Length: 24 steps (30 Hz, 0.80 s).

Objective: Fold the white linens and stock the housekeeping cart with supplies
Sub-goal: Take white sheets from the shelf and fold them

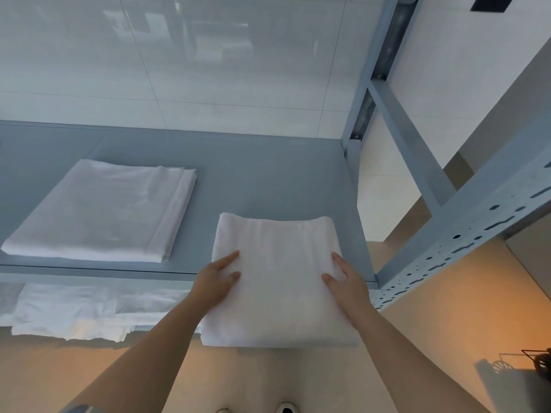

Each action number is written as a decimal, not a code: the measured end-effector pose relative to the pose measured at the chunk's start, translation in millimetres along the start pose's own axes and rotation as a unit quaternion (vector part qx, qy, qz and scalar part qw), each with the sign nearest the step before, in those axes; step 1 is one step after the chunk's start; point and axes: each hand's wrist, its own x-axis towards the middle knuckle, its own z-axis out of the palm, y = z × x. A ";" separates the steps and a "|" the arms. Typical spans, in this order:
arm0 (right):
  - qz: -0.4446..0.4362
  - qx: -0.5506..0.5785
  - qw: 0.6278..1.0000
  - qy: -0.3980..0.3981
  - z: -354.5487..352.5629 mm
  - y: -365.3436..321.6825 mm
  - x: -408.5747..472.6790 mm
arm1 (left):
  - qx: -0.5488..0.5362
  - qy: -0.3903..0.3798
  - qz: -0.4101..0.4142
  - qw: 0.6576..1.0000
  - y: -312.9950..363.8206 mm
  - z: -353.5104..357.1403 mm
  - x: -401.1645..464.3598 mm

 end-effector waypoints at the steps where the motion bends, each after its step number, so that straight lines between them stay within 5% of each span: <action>1: -0.009 -0.006 1.000 0.004 -0.9 -2.1 1.3 | -0.003 0.007 0.001 1.000 1.6 0.2 -1.9; 14: -0.090 -0.011 0.996 0.011 12.1 -72.1 16.8 | -0.030 0.109 0.053 0.992 27.0 -52.4 -3.9; 24: -0.126 -0.025 0.991 0.040 142.9 -164.8 13.2 | -0.020 0.125 0.090 0.988 -21.1 -201.7 42.6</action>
